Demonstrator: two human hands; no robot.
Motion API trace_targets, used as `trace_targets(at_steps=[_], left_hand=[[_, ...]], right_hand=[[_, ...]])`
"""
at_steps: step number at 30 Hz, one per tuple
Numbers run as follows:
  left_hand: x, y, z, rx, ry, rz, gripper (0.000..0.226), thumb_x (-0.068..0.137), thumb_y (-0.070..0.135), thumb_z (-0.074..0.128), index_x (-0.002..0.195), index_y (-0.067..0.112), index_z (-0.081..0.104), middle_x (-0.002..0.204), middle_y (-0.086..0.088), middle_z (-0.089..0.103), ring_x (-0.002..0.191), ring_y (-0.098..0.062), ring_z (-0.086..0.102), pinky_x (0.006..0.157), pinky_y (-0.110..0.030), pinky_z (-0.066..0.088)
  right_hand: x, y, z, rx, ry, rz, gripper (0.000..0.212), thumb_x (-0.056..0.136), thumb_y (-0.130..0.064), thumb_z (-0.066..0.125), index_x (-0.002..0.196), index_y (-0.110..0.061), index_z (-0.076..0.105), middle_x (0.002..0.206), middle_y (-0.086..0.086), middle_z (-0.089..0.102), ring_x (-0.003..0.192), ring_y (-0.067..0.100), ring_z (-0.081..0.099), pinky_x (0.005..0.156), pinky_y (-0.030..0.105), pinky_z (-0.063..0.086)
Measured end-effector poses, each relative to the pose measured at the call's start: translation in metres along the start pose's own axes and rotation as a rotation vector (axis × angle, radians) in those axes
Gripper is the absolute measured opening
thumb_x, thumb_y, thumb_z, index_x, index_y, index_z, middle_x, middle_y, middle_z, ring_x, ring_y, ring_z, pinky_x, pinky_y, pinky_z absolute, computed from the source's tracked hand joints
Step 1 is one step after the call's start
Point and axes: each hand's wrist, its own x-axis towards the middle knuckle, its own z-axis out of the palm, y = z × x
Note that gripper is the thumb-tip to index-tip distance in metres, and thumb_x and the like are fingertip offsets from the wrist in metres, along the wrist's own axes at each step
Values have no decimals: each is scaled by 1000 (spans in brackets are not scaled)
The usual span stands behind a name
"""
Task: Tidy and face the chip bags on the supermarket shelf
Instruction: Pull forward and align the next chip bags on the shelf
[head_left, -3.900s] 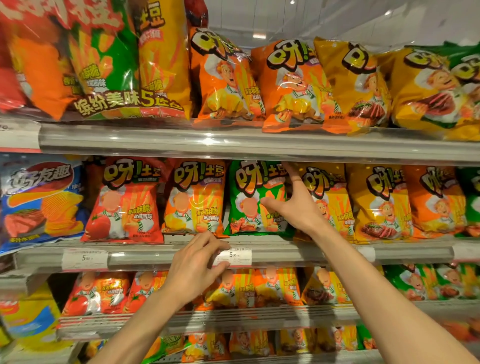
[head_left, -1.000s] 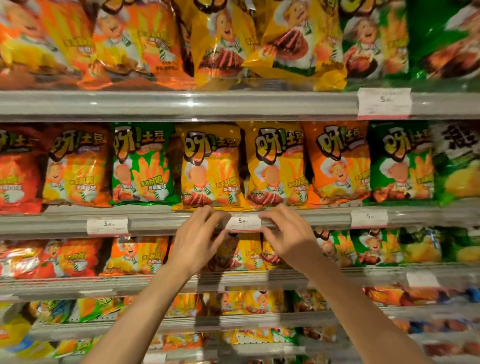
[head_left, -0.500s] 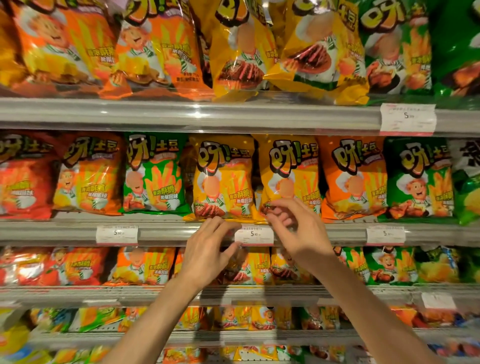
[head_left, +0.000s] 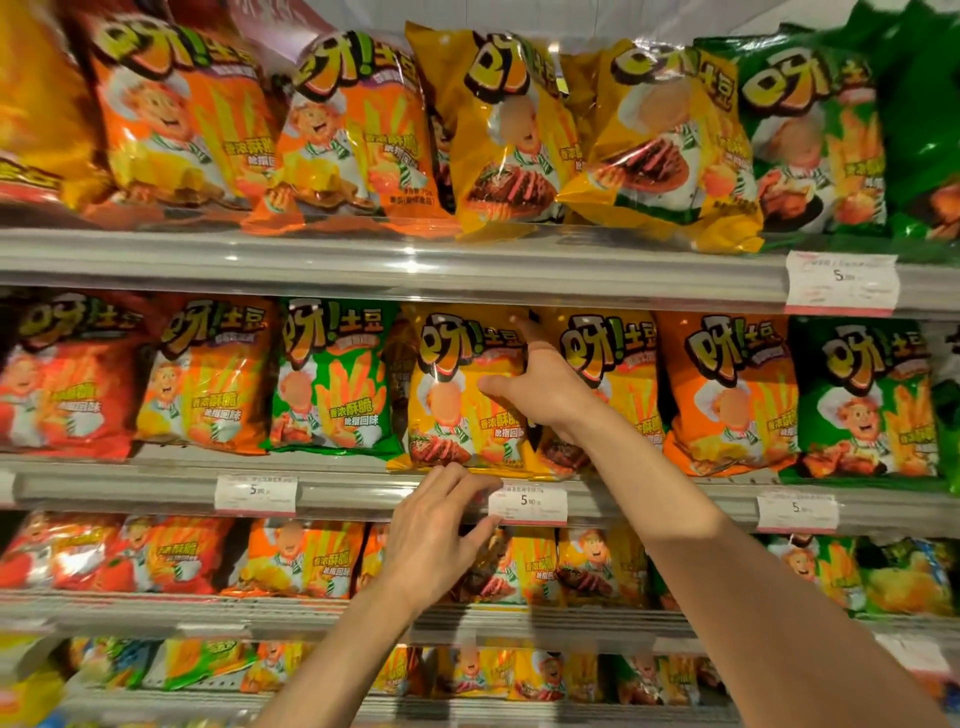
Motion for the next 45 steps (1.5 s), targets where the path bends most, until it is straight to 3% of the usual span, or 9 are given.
trace_targets(at_steps=[4,7,10,21,25,31,36,39,45], left_hand=[[0,0,1,-10,1,-11,31,86,32,75,115,25,67,99,9,60,93,-14,59,69,-31,52],[1,0,2,-18,-2,-9,32,85,32,76,115,26,66,98,10,59,93,-12,58,69,-31,52],[1,-1,1,-22,2,-12,33,84,31,77,114,25,66,98,10,59,93,-12,58,69,-31,53],[0,1,0,-19,-4,-19,33,84,30,77,115,23,67,98,8,60,92,-13,58,69,-29,51],[-1,3,0,-12,-1,-9,31,86,29,76,115,20,67,99,6,59,92,-15,58,71,-32,52],[-5,10,2,108,-3,58,30,89,27,73,117,19,65,101,3,60,94,-19,58,73,-30,48],[3,15,7,141,-31,130,31,89,26,72,118,19,64,99,3,58,92,-19,56,72,-27,45],[7,17,13,118,-34,109,31,87,30,74,115,21,65,98,5,57,92,-17,55,72,-24,42],[10,15,16,52,-7,62,32,82,31,79,110,23,67,92,12,49,87,-15,55,68,-21,38]], right_hand=[[4,8,4,5,65,1,84,82,-22,81,153,-25,36,106,-5,59,84,15,63,51,9,45],[2,11,4,-12,104,-31,88,81,-26,82,155,-25,33,129,-3,52,82,4,59,62,6,43],[1,10,6,-57,125,-52,89,83,-28,80,156,-23,30,150,2,46,112,12,57,83,19,42],[-3,7,7,-53,81,-48,84,90,-28,74,158,-20,24,158,6,38,142,23,40,99,23,36],[-20,3,-8,78,24,-43,71,94,-25,69,154,-19,33,157,3,40,142,21,40,114,37,38],[-70,32,-53,44,1,-111,25,96,-23,66,121,-22,67,105,-2,74,89,11,71,84,30,58],[-92,80,-88,-54,188,-49,10,96,-23,65,106,-26,68,80,6,66,67,9,56,67,26,48],[-90,96,-101,-107,332,-13,28,95,-29,66,122,-25,61,101,-3,67,89,9,65,74,24,53],[-67,91,-105,-115,156,1,86,87,-48,72,155,-36,20,153,-1,42,129,20,53,106,43,47]])
